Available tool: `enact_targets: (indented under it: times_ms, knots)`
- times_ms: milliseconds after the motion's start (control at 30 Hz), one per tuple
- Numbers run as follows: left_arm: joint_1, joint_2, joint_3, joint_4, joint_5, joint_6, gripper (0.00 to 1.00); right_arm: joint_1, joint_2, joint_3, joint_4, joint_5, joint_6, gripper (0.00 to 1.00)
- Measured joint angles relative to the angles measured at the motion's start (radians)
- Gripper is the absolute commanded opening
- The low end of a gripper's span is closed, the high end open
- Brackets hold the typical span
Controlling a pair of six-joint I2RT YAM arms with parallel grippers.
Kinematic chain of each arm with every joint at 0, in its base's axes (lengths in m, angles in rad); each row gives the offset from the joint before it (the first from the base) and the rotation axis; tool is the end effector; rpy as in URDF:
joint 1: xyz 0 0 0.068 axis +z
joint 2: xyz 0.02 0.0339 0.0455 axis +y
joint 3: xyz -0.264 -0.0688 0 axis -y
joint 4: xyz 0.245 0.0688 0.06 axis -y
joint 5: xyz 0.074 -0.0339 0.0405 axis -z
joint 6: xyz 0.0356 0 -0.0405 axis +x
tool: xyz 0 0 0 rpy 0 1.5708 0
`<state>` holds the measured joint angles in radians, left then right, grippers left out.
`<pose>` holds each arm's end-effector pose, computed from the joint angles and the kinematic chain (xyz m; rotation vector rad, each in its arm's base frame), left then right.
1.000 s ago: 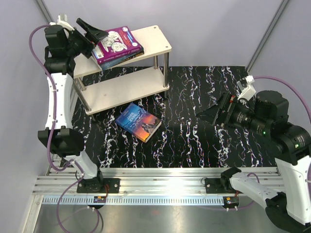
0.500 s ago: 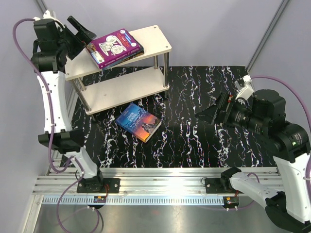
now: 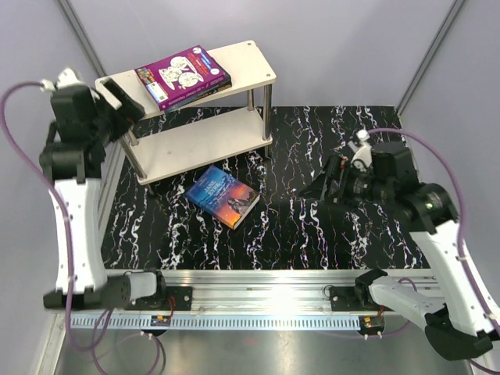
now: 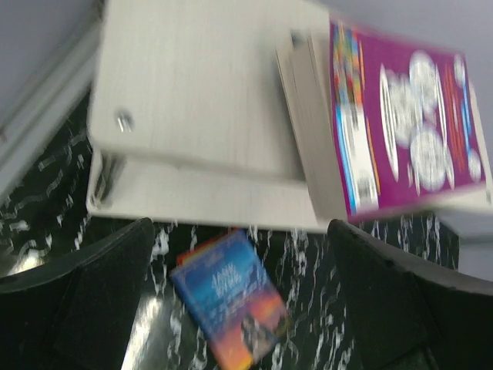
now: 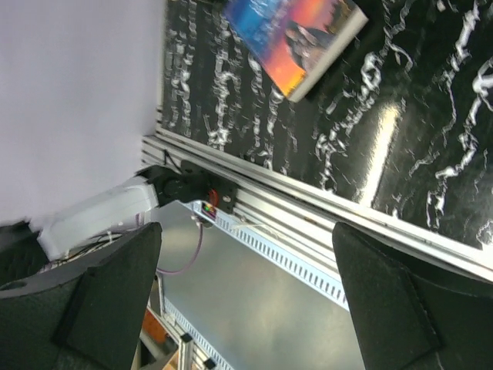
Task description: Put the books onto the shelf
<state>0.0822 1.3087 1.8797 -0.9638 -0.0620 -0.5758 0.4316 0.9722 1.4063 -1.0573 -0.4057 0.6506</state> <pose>0.2255 0.0208 0.5095 -0.6757 1.8527 -0.2625 0.1348 0.0776 0.4268 0.0103 2.3372 1.0237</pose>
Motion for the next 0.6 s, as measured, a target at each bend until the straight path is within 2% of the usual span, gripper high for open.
enact_targets:
  times_ms: [133,233,333,433,600]
  knots:
    - [-0.157,-0.204,-0.273,0.031,0.021,0.03,0.99,0.0,0.046,-0.158,0.058,-0.008,0.026,1.0]
    - [-0.207,-0.267,-0.472,0.076,0.079,0.056,0.99,0.0,0.082,-0.301,0.13,-0.041,0.063,1.0]
    - [-0.206,-0.223,-0.647,0.123,0.155,0.084,0.99,0.01,0.101,-0.426,0.25,-0.07,0.101,1.0]
    - [-0.207,-0.117,-0.757,0.175,0.222,0.111,0.99,0.04,0.121,-0.517,0.388,-0.08,0.143,1.0]
    - [-0.203,0.051,-0.785,0.272,0.313,0.165,0.99,0.095,0.254,-0.571,0.631,-0.086,0.238,1.0]
